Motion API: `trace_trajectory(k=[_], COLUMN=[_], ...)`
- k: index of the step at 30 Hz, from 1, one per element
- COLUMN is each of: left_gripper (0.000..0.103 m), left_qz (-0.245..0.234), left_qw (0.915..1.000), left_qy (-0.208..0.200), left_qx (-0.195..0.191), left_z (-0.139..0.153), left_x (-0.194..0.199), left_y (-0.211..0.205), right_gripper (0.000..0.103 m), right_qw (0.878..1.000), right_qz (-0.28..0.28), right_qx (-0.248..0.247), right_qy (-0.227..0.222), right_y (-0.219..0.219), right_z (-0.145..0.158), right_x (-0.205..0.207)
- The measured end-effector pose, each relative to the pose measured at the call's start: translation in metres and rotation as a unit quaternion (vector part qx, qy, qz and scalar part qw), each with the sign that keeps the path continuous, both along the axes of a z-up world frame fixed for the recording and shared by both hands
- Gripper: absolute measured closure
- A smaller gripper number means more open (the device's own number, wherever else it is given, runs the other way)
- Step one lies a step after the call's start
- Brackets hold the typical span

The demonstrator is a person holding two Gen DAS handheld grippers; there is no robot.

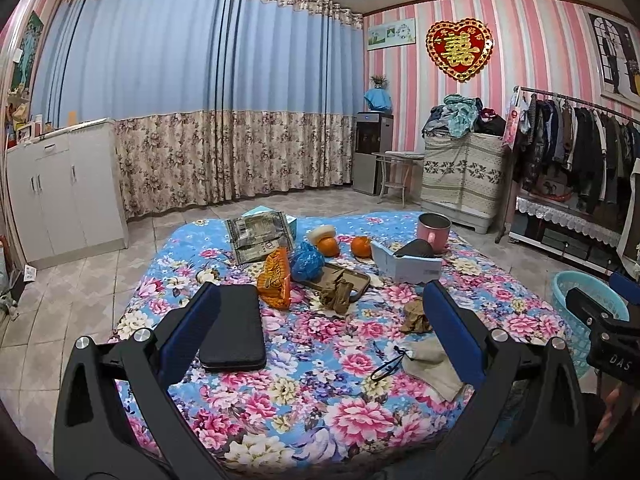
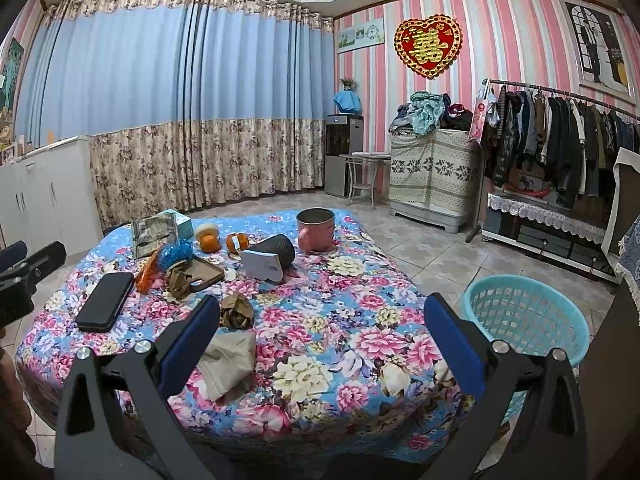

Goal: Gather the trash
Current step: 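Reach the right gripper to the beige cloth and grasp it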

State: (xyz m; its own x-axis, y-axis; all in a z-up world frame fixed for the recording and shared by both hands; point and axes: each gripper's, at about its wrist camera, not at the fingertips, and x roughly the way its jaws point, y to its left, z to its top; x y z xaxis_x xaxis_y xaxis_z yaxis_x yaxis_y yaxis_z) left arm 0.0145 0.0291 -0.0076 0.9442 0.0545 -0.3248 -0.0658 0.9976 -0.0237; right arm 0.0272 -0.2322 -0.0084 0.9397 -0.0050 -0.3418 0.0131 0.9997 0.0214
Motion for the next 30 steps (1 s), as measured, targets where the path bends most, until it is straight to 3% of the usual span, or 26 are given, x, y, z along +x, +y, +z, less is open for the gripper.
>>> trace_trajectory(k=[8,13,16,19,25,30], left_gripper=[0.005,0.005,0.005,0.005,0.005,0.005], left_qz=[0.012,0.022,0.024,0.027,0.035,0.036], left_qw=[0.9998,0.9996,0.9992,0.9988,0.9989,0.9988], left_qy=[0.015,0.020,0.031,0.039,0.032,0.028], left_qx=[-0.003,-0.003,0.001,-0.005,0.001,-0.016], left_z=[-0.013,-0.020,-0.026,-0.033,-0.047,-0.056], left_x=[0.016,0.025,0.032,0.037,0.039,0.044], left_y=[0.018,0.035,0.045,0.057,0.065,0.068], right_gripper=[0.004,0.004,0.004,0.004,0.004,0.004], right_qw=[1.000,0.999,0.998,0.997,0.995,0.991], right_qz=[0.004,0.029,0.031,0.038,0.047,0.056], right_qx=[-0.002,0.002,-0.026,-0.025,-0.042,-0.025], right_qy=[0.009,0.027,0.055,0.066,0.080,0.116], right_y=[0.008,0.025,0.042,0.053,0.071,0.075], right_z=[-0.015,-0.029,-0.039,-0.049,-0.071,-0.091], right_x=[0.019,0.039,0.055,0.064,0.075,0.088])
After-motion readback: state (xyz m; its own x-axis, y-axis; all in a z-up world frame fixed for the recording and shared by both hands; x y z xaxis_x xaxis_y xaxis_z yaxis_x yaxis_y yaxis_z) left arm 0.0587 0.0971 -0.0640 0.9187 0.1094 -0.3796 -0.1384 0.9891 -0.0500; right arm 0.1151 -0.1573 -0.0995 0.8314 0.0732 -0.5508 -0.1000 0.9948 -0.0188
